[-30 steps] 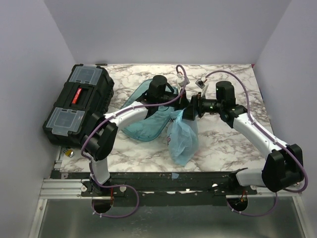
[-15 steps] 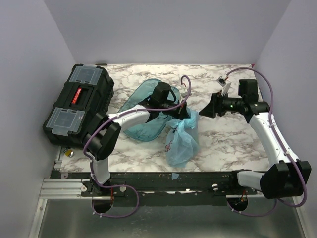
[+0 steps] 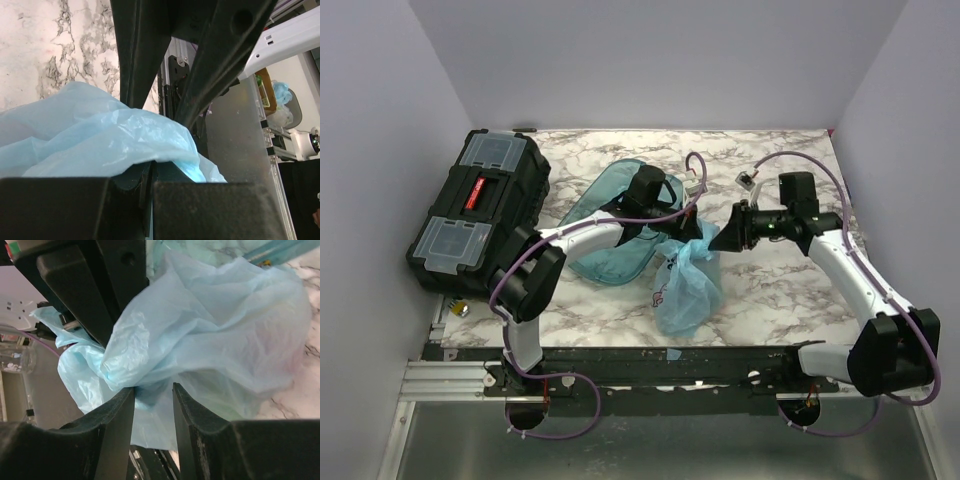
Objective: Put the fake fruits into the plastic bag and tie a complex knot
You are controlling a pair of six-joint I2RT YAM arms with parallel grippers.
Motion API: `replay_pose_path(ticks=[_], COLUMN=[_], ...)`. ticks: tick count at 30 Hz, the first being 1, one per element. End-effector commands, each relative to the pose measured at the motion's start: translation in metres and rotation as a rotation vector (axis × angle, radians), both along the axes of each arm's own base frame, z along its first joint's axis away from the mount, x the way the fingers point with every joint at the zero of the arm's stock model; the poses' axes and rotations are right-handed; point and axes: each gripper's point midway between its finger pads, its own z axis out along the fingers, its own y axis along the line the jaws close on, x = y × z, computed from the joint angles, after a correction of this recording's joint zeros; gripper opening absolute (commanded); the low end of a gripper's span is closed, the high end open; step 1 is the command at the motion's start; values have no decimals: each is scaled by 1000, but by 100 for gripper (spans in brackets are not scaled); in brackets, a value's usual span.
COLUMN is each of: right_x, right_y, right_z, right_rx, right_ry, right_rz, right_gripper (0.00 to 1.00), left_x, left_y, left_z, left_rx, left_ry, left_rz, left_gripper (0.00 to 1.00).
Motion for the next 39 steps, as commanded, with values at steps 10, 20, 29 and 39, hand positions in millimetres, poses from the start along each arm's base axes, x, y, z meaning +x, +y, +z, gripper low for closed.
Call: replay_pose_path(ticks=[10, 20, 29, 39], right_x=[41, 22, -5, -7], right_y=[35, -30, -43, 2], right_z=[45, 35, 11, -9], right_rx=[171, 13, -34, -49], right_ry=[-91, -62, -124, -132], right_rz=[-32, -122, -44, 64], right_gripper=[31, 60, 40, 36], left_x=[-5, 8, 11, 12], left_y=[-6, 0, -3, -4], left_z=[-2, 5, 4, 2], left_rx=[-23, -46, -46, -42], left_ry=[11, 51, 64, 73], left_rz=[-42, 5, 0, 2], left_gripper=[0, 0, 0, 0])
